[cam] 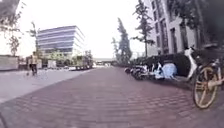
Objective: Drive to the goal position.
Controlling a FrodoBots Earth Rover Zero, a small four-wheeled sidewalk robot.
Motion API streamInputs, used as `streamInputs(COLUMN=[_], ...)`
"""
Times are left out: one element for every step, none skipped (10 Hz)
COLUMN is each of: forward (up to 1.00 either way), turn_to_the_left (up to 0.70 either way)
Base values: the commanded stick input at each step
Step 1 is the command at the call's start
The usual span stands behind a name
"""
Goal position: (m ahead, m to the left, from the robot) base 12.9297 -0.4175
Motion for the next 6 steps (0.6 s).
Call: streamInputs(forward=[0.70,0.70,0.70,0.70,0.70,0.70], turn_to_the_left=[0.00,0.00,0.00,0.00,0.00,0.09])
